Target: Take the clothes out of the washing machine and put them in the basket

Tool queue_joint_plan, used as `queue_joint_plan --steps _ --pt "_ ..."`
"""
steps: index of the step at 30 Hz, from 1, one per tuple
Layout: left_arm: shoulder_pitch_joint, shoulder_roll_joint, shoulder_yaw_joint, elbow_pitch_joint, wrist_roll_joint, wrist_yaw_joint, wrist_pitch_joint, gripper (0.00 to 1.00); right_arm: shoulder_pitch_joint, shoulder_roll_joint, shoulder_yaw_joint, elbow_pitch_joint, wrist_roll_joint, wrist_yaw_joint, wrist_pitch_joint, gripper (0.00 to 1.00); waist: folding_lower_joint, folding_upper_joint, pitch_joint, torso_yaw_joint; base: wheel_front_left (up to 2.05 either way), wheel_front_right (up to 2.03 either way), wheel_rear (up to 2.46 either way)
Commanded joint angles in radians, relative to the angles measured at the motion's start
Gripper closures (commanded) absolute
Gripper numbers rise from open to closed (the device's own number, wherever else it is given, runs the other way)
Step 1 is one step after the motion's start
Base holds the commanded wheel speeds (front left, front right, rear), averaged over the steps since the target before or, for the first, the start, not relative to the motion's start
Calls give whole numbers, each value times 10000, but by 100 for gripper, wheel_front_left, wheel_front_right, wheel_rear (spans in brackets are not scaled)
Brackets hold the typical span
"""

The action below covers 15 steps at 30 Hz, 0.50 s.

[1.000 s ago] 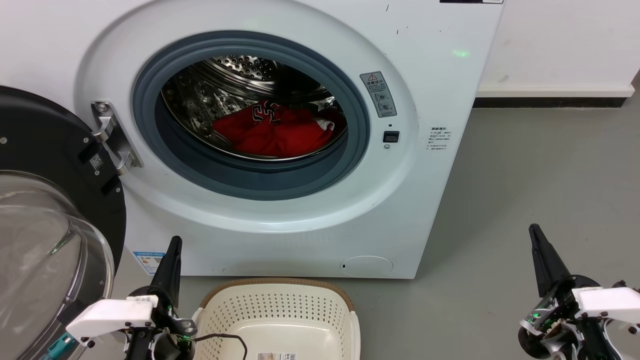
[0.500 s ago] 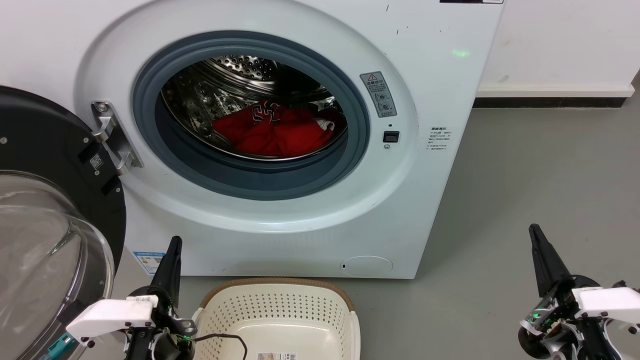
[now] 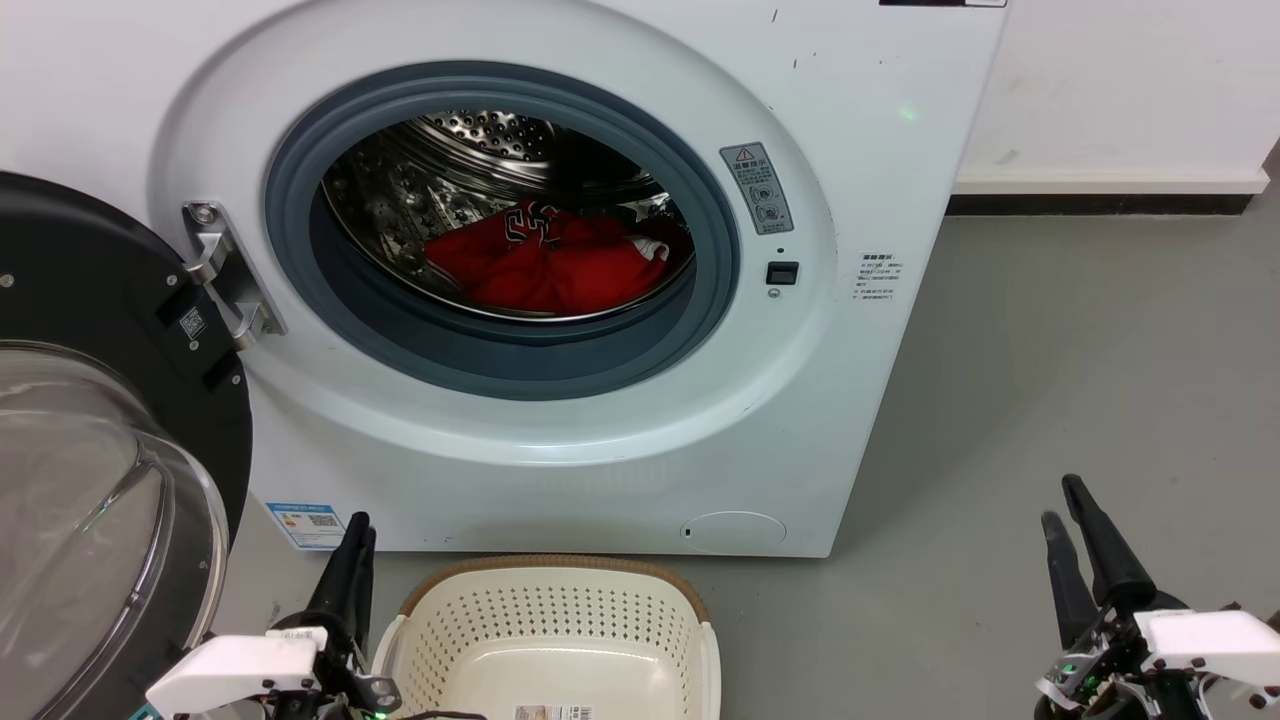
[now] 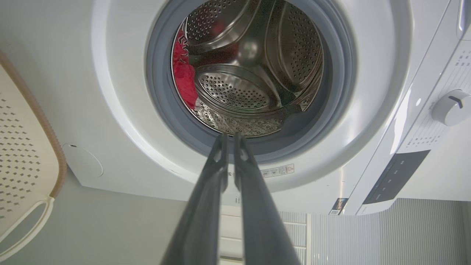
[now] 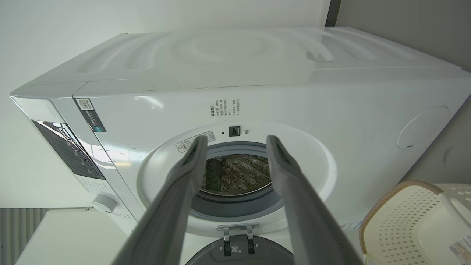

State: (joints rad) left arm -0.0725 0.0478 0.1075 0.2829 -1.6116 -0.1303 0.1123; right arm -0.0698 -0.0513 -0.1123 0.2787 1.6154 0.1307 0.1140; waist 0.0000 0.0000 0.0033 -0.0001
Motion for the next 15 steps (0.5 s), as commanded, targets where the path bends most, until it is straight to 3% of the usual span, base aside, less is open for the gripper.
queue_joint_plan --steps 1,10,15 --pt "-99 12 -11 -170 66 -2 -83 0 -95 -4 34 -159 -34 2 -95 0 0 0 2 -1 0 0 0" --pt "55 14 81 -375 577 -2 -538 0 53 -3 30 -285 -415 2 -551 0 0 0 11 -11 0 0 0" --pt "67 16 405 -398 1141 -3 -771 0 94 -3 -147 -262 -1289 2 -783 0 0 0 9 -19 0 0 0"
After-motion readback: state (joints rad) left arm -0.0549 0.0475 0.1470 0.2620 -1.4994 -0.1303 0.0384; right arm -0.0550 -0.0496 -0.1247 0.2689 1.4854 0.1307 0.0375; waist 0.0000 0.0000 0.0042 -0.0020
